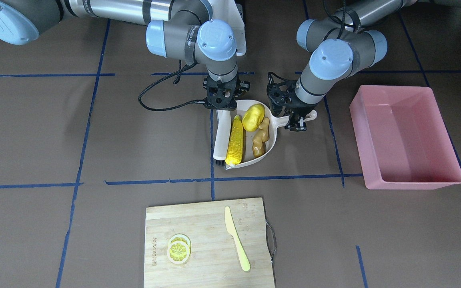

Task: Sweep and dump trash into bin
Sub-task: 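Sweep the corn cob into the dustpan with the right gripper's brush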

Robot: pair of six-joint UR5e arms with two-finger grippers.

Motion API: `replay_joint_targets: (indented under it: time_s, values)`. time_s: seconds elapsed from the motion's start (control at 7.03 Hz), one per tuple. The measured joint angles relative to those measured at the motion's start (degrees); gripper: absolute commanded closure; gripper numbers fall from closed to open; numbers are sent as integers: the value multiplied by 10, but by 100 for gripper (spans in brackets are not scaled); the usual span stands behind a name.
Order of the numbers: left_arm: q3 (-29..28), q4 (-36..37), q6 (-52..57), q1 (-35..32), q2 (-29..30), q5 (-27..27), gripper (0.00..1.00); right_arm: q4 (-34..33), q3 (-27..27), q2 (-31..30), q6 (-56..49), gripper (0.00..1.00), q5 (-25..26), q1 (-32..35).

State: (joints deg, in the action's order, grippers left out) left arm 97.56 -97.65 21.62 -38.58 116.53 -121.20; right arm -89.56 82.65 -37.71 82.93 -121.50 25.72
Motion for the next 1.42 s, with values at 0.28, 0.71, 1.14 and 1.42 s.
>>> replay_joint_targets:
  time_s: [0.28, 0.71, 1.14, 1.42]
  values:
    - [0, -1, 0, 0, 1, -1, 92, 0, 0, 6, -2, 100, -7, -4]
    - [1, -1, 0, 0, -1, -2, 94, -3, 3, 1, -6, 100, -23, -6]
    - [2, -2, 0, -1, -3, -5, 100, -28, 6, -3, -8, 100, -42, 18]
    - [3, -3, -1, -2, -5, -7, 100, -32, 6, -3, -8, 100, -44, 21]
